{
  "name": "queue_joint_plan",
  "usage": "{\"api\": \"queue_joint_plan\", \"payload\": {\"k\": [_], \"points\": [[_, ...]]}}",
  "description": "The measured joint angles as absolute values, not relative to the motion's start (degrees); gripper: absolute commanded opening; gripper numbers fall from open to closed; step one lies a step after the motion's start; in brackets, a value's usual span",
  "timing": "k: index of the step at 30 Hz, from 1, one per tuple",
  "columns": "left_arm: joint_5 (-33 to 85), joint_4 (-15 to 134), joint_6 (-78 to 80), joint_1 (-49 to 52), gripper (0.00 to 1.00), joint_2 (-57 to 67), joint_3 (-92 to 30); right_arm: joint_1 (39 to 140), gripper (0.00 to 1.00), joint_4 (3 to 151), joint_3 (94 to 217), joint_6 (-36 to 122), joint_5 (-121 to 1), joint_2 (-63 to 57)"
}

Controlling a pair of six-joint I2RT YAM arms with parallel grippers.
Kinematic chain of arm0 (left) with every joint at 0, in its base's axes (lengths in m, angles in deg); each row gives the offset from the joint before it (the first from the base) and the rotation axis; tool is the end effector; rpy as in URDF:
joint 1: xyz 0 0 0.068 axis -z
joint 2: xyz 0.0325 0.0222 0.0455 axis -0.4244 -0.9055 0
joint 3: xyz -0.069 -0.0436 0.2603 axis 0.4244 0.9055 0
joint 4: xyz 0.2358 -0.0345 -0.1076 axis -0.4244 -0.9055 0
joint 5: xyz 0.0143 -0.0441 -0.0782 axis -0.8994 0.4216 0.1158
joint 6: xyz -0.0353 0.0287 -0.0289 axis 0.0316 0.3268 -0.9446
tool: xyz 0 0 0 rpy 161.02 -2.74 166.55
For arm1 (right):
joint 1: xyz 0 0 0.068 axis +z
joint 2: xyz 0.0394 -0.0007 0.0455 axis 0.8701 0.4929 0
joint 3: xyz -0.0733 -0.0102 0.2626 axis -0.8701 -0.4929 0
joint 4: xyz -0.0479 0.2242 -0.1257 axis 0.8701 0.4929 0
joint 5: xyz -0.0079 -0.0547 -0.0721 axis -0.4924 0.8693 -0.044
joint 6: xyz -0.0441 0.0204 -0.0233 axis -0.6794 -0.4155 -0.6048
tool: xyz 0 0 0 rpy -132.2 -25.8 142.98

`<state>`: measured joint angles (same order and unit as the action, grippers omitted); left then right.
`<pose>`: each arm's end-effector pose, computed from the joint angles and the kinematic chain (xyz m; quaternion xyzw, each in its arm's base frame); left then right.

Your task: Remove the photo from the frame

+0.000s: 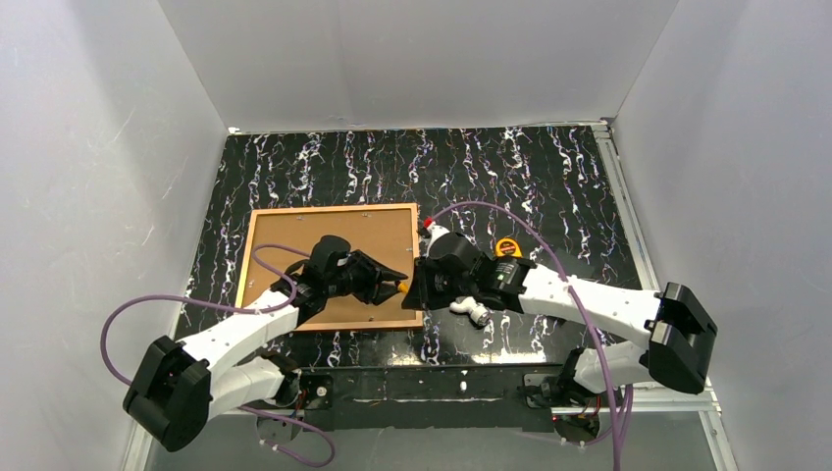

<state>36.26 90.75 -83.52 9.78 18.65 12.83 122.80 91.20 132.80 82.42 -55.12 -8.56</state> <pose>0.1912 -0.1468 0.2620 -0.2575 0.6591 -0.6808 0.1892 0.1334 0.2579 0.2644 -0.1354 0.8857 0.3708 0.2442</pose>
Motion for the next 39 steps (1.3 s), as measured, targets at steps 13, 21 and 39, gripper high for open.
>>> {"api": "queue_joint_plan", "payload": {"k": [13,21,39], "points": [[26.95,56.92,-42.74,4.25,0.31,29.12,3.87,121.99,0.01,102.26,140.32,85.59,-38.59,-0.45],[24.30,53.25,-29.38,1.06,0.01,25.34,6.54,121.99,0.01,106.94,149.69,85.46,-33.68,10.72],[23.10,60.09,-27.83,0.10,0.00,20.62,12.85,121.99,0.01,107.68,151.90,84.61,-33.04,15.22]]}}
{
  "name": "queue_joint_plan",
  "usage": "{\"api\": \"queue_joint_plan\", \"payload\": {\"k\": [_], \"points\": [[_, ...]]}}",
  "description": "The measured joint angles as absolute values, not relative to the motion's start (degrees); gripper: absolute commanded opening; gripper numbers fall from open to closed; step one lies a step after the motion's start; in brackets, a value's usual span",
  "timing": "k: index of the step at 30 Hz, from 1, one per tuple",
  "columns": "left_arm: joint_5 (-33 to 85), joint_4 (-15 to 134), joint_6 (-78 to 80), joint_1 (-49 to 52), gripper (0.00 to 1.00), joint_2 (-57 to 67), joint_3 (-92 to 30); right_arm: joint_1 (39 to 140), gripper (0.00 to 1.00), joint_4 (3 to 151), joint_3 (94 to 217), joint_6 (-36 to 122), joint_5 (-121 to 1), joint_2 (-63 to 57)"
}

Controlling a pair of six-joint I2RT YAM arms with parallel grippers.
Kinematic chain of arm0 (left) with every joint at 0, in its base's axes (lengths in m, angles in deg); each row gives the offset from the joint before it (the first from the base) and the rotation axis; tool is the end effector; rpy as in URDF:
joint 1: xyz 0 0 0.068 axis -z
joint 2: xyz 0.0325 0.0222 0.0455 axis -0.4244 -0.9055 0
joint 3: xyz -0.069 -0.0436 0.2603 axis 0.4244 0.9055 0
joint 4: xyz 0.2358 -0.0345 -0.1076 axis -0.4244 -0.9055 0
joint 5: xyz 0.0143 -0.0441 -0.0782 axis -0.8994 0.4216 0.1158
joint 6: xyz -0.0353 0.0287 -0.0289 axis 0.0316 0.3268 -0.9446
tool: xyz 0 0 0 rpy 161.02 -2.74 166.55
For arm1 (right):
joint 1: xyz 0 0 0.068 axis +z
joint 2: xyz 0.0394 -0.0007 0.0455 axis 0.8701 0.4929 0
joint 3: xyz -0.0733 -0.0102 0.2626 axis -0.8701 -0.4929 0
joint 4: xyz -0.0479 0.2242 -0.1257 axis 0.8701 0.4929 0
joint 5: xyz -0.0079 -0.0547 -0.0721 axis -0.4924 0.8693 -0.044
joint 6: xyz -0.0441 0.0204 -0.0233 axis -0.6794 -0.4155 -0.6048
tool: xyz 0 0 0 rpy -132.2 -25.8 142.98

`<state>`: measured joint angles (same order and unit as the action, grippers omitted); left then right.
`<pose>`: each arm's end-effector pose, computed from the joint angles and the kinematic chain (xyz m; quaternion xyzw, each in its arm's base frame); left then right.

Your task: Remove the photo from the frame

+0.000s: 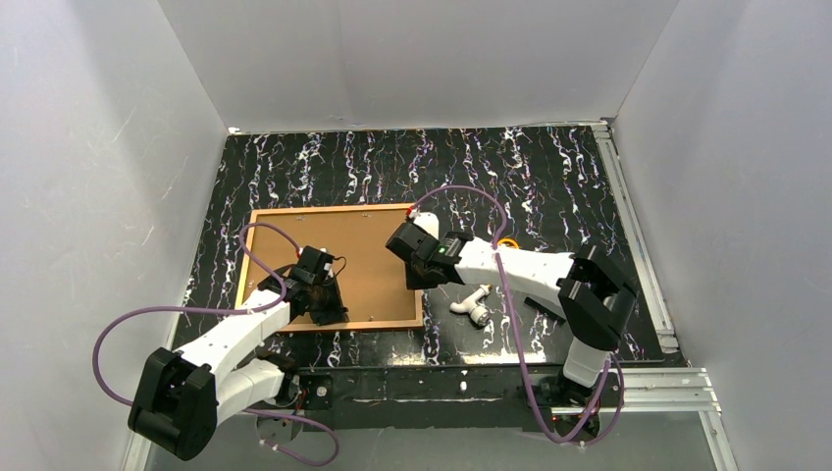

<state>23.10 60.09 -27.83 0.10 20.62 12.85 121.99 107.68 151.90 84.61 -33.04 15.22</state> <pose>0.2011 -0.0980 0.2132 -0.0890 0.8555 -0.3065 0.4077 0.1841 0.3145 0.2239 -0.0628 0.9473 0.1244 0.2885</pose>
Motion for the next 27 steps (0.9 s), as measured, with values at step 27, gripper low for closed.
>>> {"api": "queue_joint_plan", "payload": {"k": [27], "points": [[18.10,57.47,-33.23,0.12,0.00,21.21,12.72,117.35,0.01,108.29,160.51,81.98,-28.19,26.43]]}}
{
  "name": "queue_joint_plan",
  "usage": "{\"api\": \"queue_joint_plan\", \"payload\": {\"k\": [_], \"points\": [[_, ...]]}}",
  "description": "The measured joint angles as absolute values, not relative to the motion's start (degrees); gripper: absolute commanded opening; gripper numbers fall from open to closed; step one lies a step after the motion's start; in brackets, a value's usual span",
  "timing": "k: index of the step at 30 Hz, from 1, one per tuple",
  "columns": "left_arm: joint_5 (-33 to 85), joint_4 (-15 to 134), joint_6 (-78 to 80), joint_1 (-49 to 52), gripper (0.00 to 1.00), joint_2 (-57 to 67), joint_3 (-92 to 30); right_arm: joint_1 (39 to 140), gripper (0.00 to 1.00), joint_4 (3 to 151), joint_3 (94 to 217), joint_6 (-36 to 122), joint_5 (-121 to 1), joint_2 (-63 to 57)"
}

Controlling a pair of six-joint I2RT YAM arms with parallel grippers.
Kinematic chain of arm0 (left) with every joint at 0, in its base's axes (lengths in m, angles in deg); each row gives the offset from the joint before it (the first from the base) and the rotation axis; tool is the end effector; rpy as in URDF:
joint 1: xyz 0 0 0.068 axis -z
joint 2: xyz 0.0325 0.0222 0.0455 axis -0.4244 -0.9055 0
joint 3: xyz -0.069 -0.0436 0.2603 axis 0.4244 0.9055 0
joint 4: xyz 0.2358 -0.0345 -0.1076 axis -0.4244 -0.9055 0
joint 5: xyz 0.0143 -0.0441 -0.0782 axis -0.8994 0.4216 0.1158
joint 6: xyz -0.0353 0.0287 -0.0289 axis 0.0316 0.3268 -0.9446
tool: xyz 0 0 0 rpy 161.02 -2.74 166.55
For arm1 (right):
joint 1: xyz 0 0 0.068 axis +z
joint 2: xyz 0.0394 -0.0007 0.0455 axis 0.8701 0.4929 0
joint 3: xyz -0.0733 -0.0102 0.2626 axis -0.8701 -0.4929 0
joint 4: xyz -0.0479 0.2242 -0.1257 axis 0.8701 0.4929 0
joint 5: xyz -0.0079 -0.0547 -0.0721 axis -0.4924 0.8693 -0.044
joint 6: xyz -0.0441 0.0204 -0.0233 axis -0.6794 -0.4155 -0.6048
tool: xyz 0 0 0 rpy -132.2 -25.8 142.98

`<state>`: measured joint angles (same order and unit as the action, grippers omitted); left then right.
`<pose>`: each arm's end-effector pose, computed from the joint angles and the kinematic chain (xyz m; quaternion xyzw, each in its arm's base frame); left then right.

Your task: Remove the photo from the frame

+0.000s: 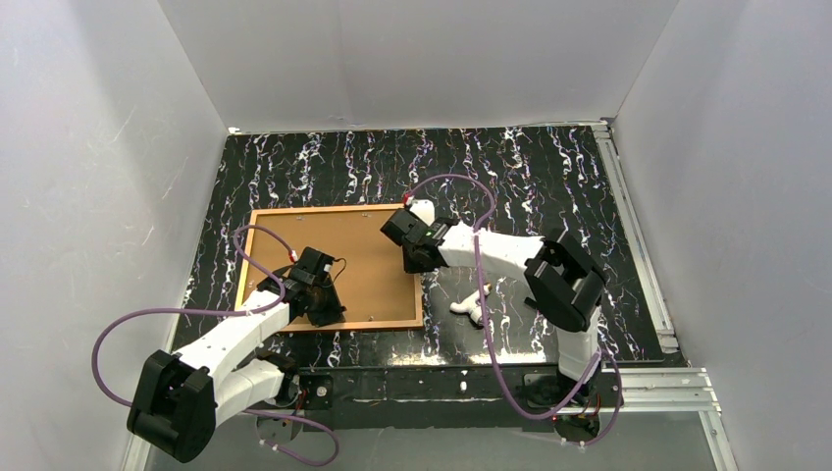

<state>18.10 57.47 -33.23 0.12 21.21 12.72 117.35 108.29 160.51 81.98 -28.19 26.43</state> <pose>0.1996 -0.0940 0.2116 -0.1525 0.8555 -0.2868 0.4032 0.2338 0.3315 0.1975 -0.0406 0.9480 0.0575 0.3103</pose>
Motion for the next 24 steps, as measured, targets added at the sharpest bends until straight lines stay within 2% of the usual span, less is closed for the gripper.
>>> {"api": "queue_joint_plan", "payload": {"k": [11,14,16,18,21,24], "points": [[19.10,57.51,-31.55,0.10,0.01,20.90,12.37,117.09,0.01,105.21,150.63,79.34,-34.38,15.72],[20.41,55.92,-29.12,0.05,0.24,21.51,11.83,117.05,0.01,106.15,149.56,77.87,-35.34,11.79],[21.64,54.23,-27.55,0.05,0.45,22.87,11.13,117.05,0.01,106.76,148.47,77.13,-35.64,8.49],[23.49,52.51,-25.67,0.05,0.57,24.86,9.90,117.05,0.01,106.94,146.81,76.69,-36.04,5.04],[26.71,50.45,-22.48,0.05,0.67,26.76,7.24,117.05,0.01,107.07,143.20,76.56,-36.82,0.12],[29.74,49.66,-19.29,0.05,0.70,26.71,4.59,117.05,0.01,107.05,139.29,76.67,-38.16,-3.86]]}}
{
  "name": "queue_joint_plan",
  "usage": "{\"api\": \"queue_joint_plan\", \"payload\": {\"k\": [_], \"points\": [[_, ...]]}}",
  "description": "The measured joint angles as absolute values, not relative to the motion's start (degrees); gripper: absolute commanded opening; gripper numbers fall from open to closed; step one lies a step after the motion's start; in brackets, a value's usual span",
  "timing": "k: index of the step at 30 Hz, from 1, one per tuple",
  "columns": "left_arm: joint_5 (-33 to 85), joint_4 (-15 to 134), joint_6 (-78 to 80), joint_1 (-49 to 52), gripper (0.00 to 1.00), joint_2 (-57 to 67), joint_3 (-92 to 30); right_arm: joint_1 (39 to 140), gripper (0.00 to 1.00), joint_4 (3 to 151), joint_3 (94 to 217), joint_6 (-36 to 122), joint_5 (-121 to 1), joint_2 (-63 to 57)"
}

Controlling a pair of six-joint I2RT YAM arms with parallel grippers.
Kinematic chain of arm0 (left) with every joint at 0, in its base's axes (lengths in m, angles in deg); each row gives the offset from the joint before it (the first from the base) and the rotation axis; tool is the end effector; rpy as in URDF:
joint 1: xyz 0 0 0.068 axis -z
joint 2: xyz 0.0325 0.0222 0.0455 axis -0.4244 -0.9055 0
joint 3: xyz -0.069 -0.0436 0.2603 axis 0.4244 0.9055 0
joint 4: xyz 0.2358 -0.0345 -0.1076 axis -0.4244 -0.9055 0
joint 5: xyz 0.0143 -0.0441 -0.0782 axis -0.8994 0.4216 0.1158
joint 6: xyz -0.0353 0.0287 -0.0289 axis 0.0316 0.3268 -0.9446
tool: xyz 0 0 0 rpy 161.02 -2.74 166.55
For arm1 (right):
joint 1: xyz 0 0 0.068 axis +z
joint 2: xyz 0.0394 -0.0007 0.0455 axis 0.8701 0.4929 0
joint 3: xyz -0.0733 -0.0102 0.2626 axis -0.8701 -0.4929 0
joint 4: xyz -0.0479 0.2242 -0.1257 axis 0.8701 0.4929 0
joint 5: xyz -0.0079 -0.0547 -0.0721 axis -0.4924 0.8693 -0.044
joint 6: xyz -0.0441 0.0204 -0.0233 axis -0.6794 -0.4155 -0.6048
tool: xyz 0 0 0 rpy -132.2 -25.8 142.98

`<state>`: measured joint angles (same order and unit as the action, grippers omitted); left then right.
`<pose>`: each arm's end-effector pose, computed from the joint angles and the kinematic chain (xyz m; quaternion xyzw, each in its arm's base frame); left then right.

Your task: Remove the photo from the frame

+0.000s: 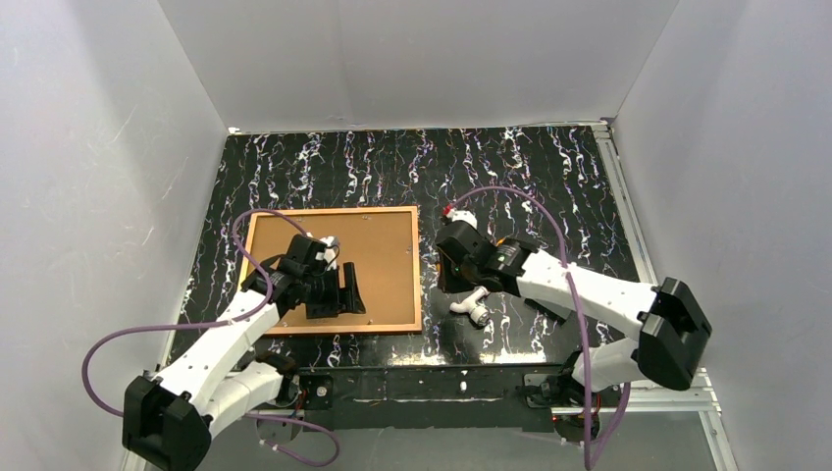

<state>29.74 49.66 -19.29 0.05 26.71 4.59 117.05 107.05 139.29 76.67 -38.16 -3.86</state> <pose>0.1910 -0.0976 0.2667 0.0081 0.8401 -0.3300 0.4304 0.1689 0.2399 0.2584 -0.0904 0.9327 0.1662 0.3071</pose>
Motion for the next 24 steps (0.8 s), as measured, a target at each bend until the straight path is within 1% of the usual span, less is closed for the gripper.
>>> {"api": "queue_joint_plan", "payload": {"k": [3,7,12,16,21,24], "points": [[33.57,49.77,-15.55,0.05,0.71,25.64,3.26,117.05,0.01,106.68,135.58,76.93,-39.45,-7.14],[38.66,48.53,-10.28,0.05,0.80,22.50,2.17,117.05,0.01,106.52,131.62,77.35,-40.56,-11.20],[43.08,47.13,-2.59,0.27,0.83,22.39,1.58,117.05,0.01,105.43,128.19,77.72,-42.09,-16.65],[42.16,46.47,5.85,2.94,0.83,24.27,1.97,117.05,0.01,103.55,125.83,77.90,-43.60,-20.01],[34.07,44.77,17.19,13.34,0.80,23.22,2.45,117.05,0.01,102.00,122.61,78.11,-45.02,-24.21],[30.12,44.24,22.00,16.03,0.80,20.35,2.45,117.05,0.01,101.76,120.63,78.20,-45.48,-27.46]]}}
